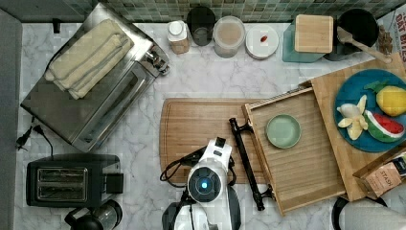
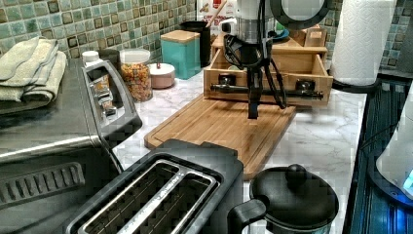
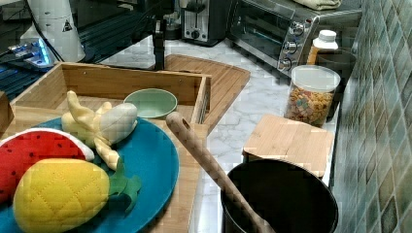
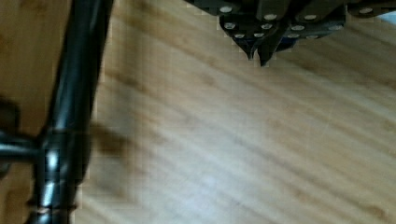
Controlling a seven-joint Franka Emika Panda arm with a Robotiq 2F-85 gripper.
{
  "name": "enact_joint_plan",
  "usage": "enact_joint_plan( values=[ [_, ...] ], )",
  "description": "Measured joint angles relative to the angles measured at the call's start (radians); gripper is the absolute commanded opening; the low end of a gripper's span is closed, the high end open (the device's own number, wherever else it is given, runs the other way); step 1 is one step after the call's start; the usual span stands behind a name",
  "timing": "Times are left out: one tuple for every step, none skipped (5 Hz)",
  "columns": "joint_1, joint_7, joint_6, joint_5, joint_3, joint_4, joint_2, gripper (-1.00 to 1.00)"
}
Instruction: Close the drawer.
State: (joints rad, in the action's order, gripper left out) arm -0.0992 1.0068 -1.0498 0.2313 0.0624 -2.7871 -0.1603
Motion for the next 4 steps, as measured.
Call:
enact_joint_plan(
  values=[
    [0.028,0.023,-0.051,0.001,0.006,0.012,0.025,-1.0],
    [0.044,0.072,-0.055,0.001,0.047,0.025,0.077,-1.0],
    [0.065,0.119,-0.015,0.0,0.094,0.039,0.117,-1.0],
    [0.072,0.154,-0.011,-0.042,0.121,0.057,0.118,-1.0]
  ],
)
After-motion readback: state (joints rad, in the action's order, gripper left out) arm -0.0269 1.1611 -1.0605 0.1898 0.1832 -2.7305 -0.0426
